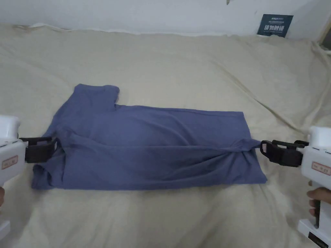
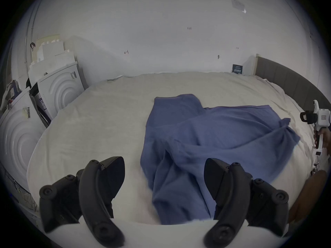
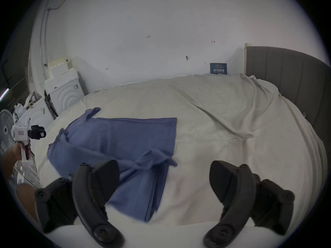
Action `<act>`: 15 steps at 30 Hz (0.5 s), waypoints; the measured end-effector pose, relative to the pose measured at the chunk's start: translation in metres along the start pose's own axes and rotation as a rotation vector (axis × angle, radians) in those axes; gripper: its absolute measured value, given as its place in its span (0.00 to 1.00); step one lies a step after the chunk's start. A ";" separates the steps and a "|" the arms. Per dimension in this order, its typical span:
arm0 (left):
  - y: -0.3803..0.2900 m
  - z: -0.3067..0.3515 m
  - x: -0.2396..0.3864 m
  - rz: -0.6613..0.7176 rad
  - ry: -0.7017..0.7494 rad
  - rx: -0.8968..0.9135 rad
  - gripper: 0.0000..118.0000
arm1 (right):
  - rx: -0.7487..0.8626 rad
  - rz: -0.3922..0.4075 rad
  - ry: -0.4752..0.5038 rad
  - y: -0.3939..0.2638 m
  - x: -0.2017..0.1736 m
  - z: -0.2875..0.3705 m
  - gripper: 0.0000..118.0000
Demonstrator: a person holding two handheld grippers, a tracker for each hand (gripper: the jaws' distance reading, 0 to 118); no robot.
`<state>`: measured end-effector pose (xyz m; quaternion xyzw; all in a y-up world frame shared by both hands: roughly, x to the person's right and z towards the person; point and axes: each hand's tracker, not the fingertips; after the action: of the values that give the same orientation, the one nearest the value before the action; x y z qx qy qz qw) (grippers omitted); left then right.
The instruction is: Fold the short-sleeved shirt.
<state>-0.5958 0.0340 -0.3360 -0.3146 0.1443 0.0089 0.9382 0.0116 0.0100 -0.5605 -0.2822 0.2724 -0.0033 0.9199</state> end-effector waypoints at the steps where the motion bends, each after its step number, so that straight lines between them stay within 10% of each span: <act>1: -0.010 0.015 0.002 0.002 0.009 0.013 0.73 | 0.026 0.026 0.004 -0.010 -0.003 0.015 0.52; 2: -0.020 0.029 0.002 0.014 -0.007 0.021 0.47 | 0.023 0.044 -0.008 -0.020 -0.007 0.028 0.28; 3: -0.030 0.041 0.002 0.035 -0.021 0.034 0.47 | 0.014 0.058 -0.024 -0.029 -0.011 0.037 0.28; 6: -0.065 0.077 0.010 0.033 0.071 0.075 0.00 | 0.023 0.066 -0.033 -0.069 -0.021 0.068 0.00; 15: -0.100 0.125 0.009 0.113 0.006 0.016 0.00 | 0.007 0.010 -0.005 -0.114 -0.034 0.107 0.00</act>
<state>-0.5431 0.0270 -0.1849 -0.2985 0.1648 0.0600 0.9382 0.0532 -0.0249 -0.4107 -0.2778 0.2712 0.0009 0.9216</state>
